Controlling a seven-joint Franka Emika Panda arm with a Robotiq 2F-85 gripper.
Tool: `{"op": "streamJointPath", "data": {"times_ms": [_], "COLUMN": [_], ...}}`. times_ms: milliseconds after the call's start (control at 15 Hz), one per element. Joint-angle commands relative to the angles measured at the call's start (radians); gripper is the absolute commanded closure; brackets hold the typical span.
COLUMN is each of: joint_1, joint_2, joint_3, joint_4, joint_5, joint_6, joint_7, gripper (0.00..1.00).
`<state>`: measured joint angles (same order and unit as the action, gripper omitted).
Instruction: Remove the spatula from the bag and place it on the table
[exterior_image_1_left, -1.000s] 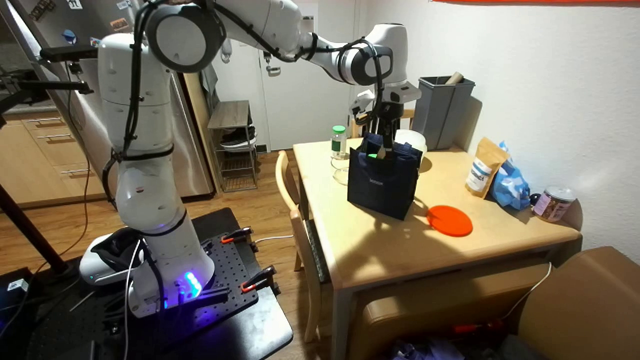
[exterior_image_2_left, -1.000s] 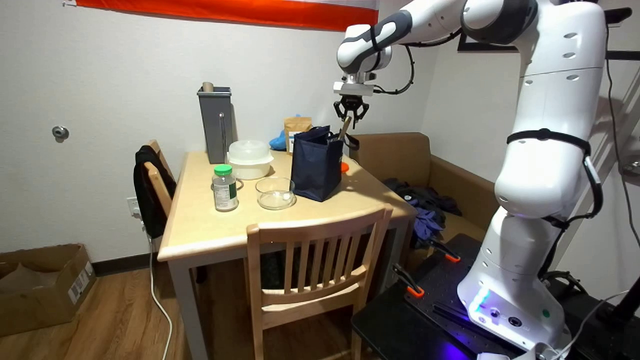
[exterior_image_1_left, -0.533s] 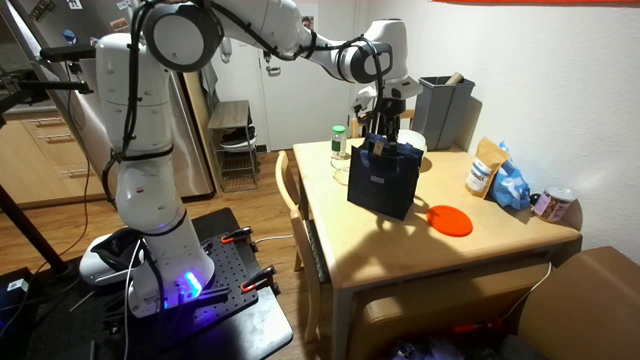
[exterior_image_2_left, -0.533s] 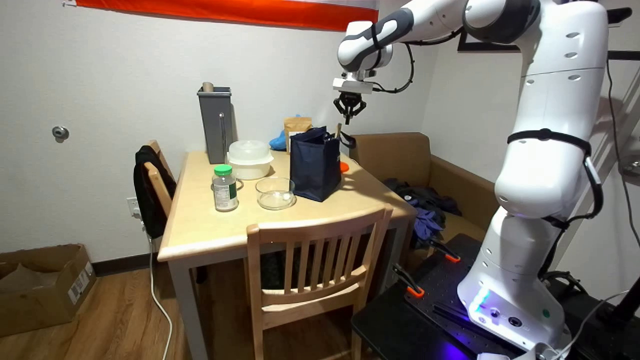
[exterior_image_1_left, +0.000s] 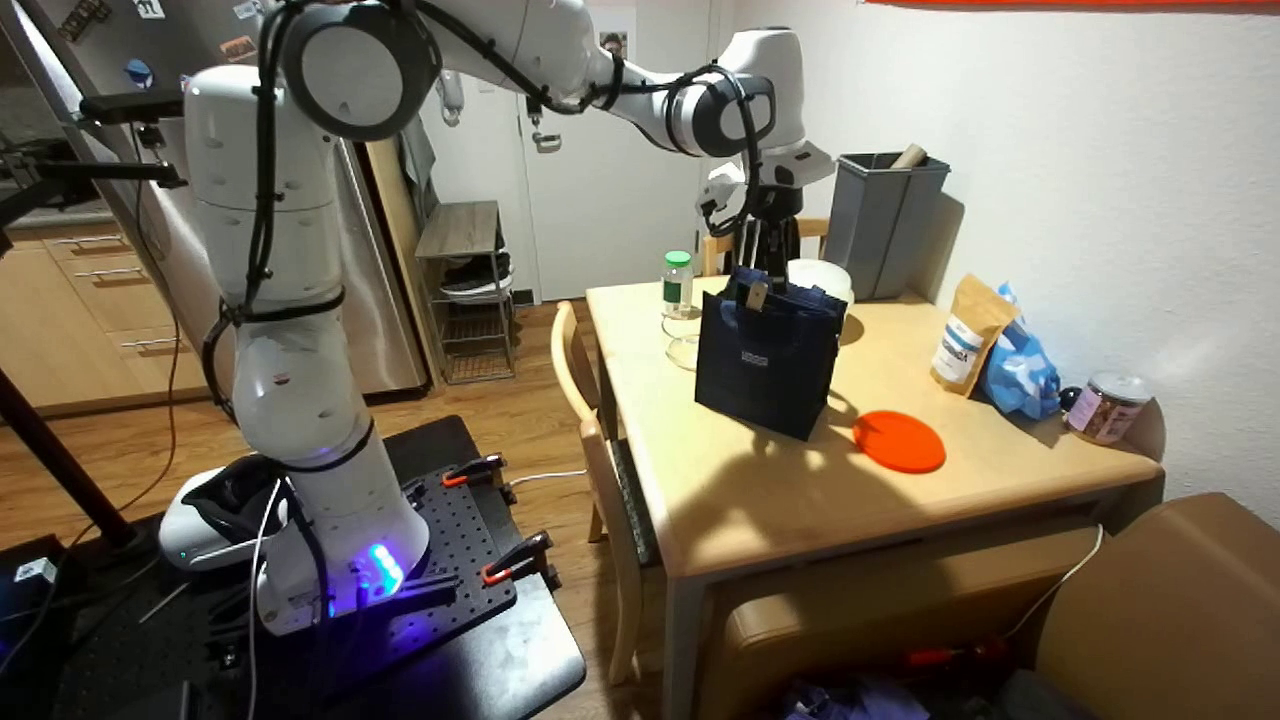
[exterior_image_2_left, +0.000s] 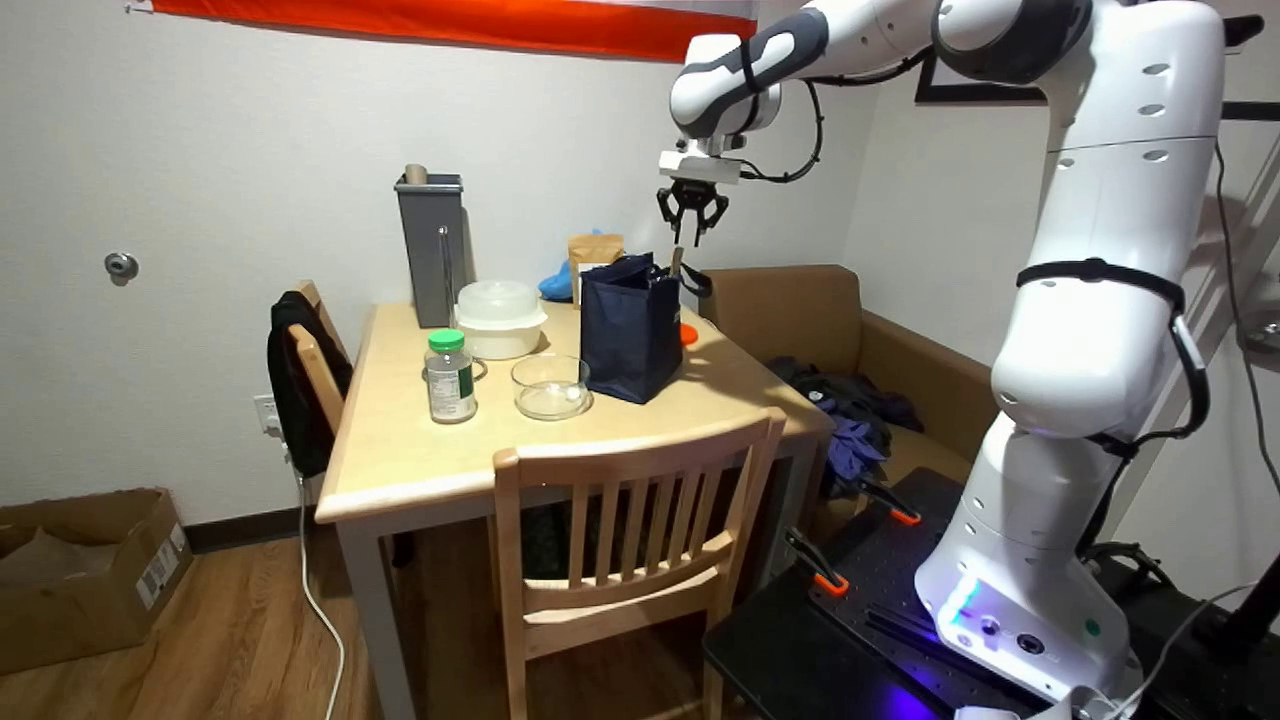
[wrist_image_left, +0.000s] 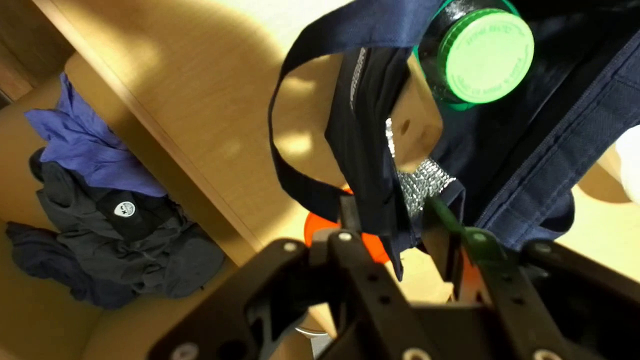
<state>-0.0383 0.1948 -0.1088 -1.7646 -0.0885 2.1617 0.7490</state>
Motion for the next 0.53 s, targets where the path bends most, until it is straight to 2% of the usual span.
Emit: {"op": "streamJointPath", "data": {"times_ms": [0,133,200,267,400,467], "joint_1": [0.014,0.019,0.021,0.023,0.023,0.023], "joint_2": [-0.010,-0.005,-0.003,0.000,0.006,0.007], "joint_3": [0.013,0.018,0.020,0.020,0.020,0.019], "joint_4": [-0.018,-0.021,-0.021,-0.021,-0.020,-0.019], "joint_5": [0.016,0.016,0.016,0.015,0.017,0.016], "joint_6": [-0.020,-0.023,-0.024,-0.025,-0.029,-0.032], "joint_7": [-0.022,-0.024,-0.025,-0.026,-0.027,-0.026], "gripper": [0.29,0.14,0.23,0.49,0.51,0.57]}}
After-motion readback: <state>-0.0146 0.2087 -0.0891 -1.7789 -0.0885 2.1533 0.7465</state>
